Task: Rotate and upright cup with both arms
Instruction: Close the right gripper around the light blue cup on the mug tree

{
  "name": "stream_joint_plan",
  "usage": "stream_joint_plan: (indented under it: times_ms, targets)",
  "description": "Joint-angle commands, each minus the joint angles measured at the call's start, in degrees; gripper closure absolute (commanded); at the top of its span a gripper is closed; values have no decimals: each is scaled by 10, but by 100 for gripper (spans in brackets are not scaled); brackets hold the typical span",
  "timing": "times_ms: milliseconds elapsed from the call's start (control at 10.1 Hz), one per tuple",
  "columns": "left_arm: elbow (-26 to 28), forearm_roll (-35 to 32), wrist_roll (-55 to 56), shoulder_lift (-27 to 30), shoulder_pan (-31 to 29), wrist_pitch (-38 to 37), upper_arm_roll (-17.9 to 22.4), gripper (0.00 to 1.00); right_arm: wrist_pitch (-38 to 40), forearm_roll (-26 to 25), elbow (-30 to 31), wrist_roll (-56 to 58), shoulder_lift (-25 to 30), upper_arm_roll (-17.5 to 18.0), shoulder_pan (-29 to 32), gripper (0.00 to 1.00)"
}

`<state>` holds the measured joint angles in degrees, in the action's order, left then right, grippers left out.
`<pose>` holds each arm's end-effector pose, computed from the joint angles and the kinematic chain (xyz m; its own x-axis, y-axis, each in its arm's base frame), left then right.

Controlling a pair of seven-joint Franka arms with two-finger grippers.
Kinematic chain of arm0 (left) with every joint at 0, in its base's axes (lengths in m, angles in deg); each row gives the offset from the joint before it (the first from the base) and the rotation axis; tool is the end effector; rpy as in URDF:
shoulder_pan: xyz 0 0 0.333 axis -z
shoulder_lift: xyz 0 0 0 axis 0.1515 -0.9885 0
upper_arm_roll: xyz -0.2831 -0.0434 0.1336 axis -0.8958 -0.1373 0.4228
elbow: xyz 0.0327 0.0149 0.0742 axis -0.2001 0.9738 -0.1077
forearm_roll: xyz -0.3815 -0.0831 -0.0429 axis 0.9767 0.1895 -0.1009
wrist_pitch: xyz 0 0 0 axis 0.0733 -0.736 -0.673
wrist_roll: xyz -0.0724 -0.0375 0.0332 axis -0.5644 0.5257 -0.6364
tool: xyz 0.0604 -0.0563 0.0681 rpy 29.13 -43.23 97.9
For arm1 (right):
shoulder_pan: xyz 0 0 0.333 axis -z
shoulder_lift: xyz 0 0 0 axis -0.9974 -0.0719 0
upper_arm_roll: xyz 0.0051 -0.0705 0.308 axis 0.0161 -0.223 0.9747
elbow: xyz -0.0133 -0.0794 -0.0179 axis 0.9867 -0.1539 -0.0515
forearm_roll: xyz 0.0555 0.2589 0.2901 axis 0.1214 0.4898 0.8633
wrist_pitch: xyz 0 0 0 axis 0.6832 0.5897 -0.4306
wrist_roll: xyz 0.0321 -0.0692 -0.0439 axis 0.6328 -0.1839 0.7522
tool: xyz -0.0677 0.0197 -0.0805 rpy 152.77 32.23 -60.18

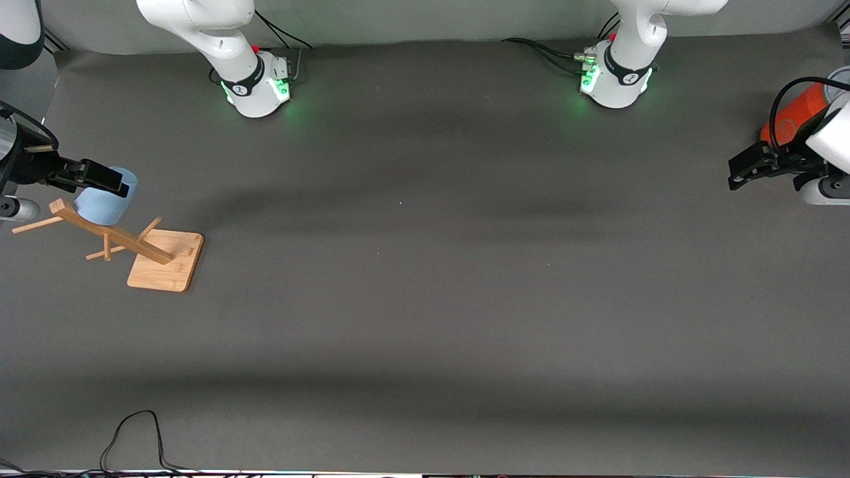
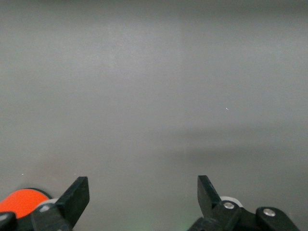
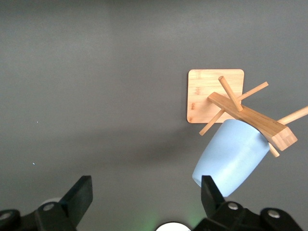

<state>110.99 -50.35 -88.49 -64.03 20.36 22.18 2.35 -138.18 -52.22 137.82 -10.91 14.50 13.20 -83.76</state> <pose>0.5474 -0.0199 0.6193 0.9985 -0.0492 -0.0231 -0.0497 -0.9985 -0.0246 0.5384 -0.0199 0.5949 0.9844 -0.1440 -0.1014 -0.1446 -0.9895 0.0018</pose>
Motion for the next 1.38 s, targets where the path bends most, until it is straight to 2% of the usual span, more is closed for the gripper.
stream_joint_plan:
  times_ms: [0, 692, 1087, 1285]
  targets:
    - [-3, 3, -10, 4, -7, -6, 1, 0, 0, -8, -16, 9, -3, -3, -7, 0]
    - [-13, 25, -11, -15, -5, 19, 0, 0, 1, -16, -4, 36, 4, -8, -3, 0]
    - [-24, 28, -10, -15, 0, 28, -2, 0, 1, -17, 54, 27, 48, -74, -4, 0]
    - [-24, 27, -10, -16, 2, 29, -2, 0, 1, -17, 69, -49, 58, -118, -4, 0]
